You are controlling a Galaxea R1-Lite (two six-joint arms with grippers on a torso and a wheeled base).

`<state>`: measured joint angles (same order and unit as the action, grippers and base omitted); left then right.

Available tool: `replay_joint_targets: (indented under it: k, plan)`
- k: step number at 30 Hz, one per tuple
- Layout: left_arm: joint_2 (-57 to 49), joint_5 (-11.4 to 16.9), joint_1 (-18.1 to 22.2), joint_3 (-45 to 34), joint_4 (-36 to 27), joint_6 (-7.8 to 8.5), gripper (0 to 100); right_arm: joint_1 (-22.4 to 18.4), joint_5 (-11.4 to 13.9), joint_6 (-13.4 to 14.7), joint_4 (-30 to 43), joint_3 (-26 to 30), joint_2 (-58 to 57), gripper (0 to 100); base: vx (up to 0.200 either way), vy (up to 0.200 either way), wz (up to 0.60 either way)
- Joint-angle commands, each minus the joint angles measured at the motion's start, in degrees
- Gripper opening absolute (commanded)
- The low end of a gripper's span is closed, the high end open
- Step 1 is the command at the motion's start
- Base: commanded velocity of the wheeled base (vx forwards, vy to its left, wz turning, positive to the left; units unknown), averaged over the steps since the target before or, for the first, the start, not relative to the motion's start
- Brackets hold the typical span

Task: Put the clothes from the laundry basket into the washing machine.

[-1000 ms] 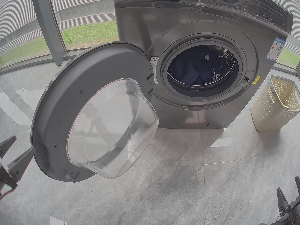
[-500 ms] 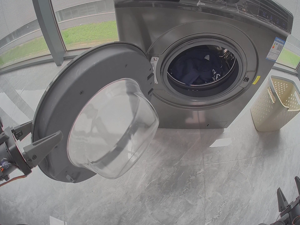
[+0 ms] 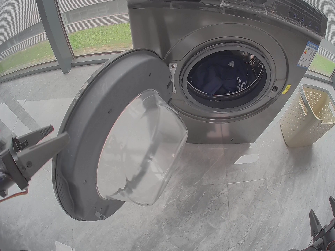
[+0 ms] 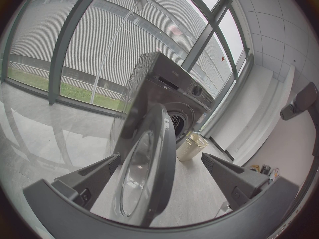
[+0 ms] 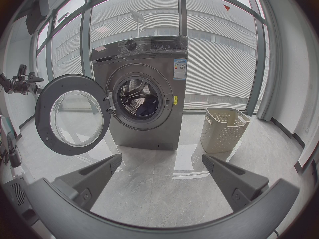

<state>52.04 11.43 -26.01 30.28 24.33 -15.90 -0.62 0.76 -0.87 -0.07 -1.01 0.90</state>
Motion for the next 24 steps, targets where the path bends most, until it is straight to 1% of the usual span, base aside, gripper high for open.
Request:
replay_joint_targets:
  k: [1,4,5,6,8,11,13,15,16,18,19,20,22,24]
  plan:
    - [0.0,-1.4,7.5,4.1,0.5,-0.1,100,0.0,0.0,0.0,0.0,1.0,-0.8,100,0.0,0.0,0.0]
    - [0.6,-0.9,13.4,5.6,0.5,-0.1,100,0.0,0.0,0.0,0.0,1.0,-0.7,100,0.0,0.0,0.0]
    - [0.6,-0.8,13.9,5.6,0.5,-0.1,100,0.0,0.0,0.0,0.0,1.0,-0.8,100,0.0,0.0,0.0]
    - [1.0,-0.2,15.9,5.3,0.5,0.08,100,0.0,0.0,0.1,0.0,1.0,-0.7,100,0.0,0.0,0.0]
    - [1.6,0.2,17.2,4.4,0.2,0.52,100,0.0,0.0,0.0,0.0,1.0,-0.7,100,0.0,0.0,0.0]
    - [2.3,0.3,17.1,2.6,0.0,1.39,100,0.0,0.0,0.1,0.0,1.0,-0.7,100,0.0,0.0,0.0]
    - [2.9,0.4,16.2,0.5,-0.3,3.42,100,0.0,0.0,0.0,0.0,1.0,-0.7,100,0.0,0.0,0.0]
    - [2.9,0.4,16.2,0.5,-0.3,3.42,100,0.0,0.0,0.0,-0.1,1.0,-0.7,100,0.0,0.0,0.0]
    - [3.9,1.0,14.5,-1.3,-0.3,5.7,100,0.0,0.0,0.0,0.0,1.0,-0.7,100,0.0,0.0,0.0]
    - [3.9,1.0,14.5,-1.3,-0.3,5.7,100,0.0,0.0,0.0,0.0,1.0,-0.7,100,0.0,0.0,0.0]
    - [4.2,1.7,10.8,-2.2,-0.3,6.32,100,0.1,0.0,0.0,0.0,1.0,-0.7,100,0.0,0.0,0.0]
    - [4.2,1.7,10.8,-2.2,-0.3,6.32,100,0.1,0.0,0.0,0.0,1.0,-0.7,100,0.0,0.0,0.0]
    - [4.3,1.7,6.7,-2.9,-0.4,6.32,100,0.0,0.0,0.0,0.0,1.0,-0.7,100,0.0,0.0,0.0]
    - [4.4,1.1,4.1,-3.2,-0.4,6.23,100,0.0,0.0,0.0,0.0,1.0,-0.7,100,0.0,0.0,0.0]
